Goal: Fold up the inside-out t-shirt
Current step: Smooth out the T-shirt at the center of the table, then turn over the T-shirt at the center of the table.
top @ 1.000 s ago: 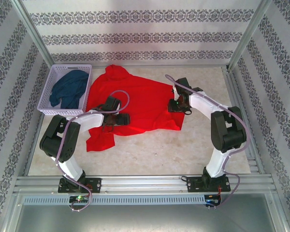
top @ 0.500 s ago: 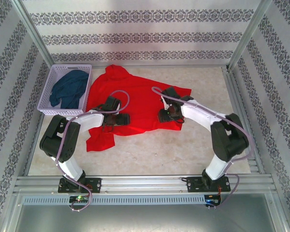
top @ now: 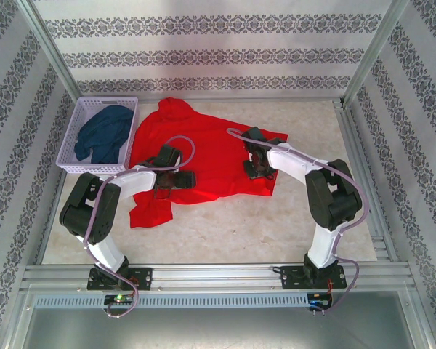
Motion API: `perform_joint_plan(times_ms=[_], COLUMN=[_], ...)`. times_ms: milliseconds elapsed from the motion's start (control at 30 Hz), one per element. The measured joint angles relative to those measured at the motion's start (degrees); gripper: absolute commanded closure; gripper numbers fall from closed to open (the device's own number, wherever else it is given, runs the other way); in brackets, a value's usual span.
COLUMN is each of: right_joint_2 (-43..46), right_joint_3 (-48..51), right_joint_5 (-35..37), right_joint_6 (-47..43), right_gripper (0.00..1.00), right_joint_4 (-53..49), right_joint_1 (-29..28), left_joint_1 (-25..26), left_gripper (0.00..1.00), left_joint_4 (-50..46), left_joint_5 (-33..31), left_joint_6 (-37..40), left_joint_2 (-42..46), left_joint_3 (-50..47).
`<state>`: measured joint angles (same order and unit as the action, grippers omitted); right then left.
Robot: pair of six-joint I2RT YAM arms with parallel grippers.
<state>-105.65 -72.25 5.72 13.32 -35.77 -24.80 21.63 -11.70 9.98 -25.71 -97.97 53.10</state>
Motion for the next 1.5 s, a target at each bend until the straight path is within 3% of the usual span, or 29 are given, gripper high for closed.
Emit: perform_joint_plan(times_ms=[200, 367, 633, 867, 967, 1133, 1300, 1500], right_joint_2=[0.04, 4.04, 21.0, 21.68, 21.49, 21.14, 21.11, 20.5], right_joint_3=[0.26, 5.16, 15.93, 16.22, 16.22, 16.22, 16.22, 16.22], right_joint_5=[-1.73, -4.61, -11.19, -13.62, -15.13, -17.2, -18.16, -19.19], right_joint_6=[0.2, 0.61, 4.31, 4.96, 4.96, 4.96, 4.94, 4.96], right_gripper=[0.99, 1.0, 1.0, 1.0, 1.0, 1.0, 1.0, 1.0], right_joint_4=[1.53, 4.7, 10.05, 13.66, 14.69, 15.91, 16.24, 16.59], right_joint_1=[2.1, 5.77, 19.65, 21.7, 21.68, 21.7, 21.7, 21.7], left_joint_1=[0.0, 0.0, 0.0, -0.02, -0.02, -0.04, -3.65, -4.9], left_gripper=[0.2, 0.17, 0.16, 0.18, 0.19, 0.29, 0.45, 0.49], left_joint_4=[-0.02, -2.19, -9.86, -25.75, -30.12, -33.42, -31.52, -26.34], left_joint_5=[0.02, 0.52, -2.38, -10.73, -10.58, -12.02, -12.79, -9.11], left_joint_6=[0.0, -0.15, -1.4, -8.81, -12.94, -18.67, -20.17, -19.12], left_joint_2=[0.0, 2.43, 24.44, 40.37, 40.96, 41.59, 40.35, 33.46], left_joint_3=[0.0, 0.04, -1.05, -13.77, -17.27, -21.14, -23.63, -24.85])
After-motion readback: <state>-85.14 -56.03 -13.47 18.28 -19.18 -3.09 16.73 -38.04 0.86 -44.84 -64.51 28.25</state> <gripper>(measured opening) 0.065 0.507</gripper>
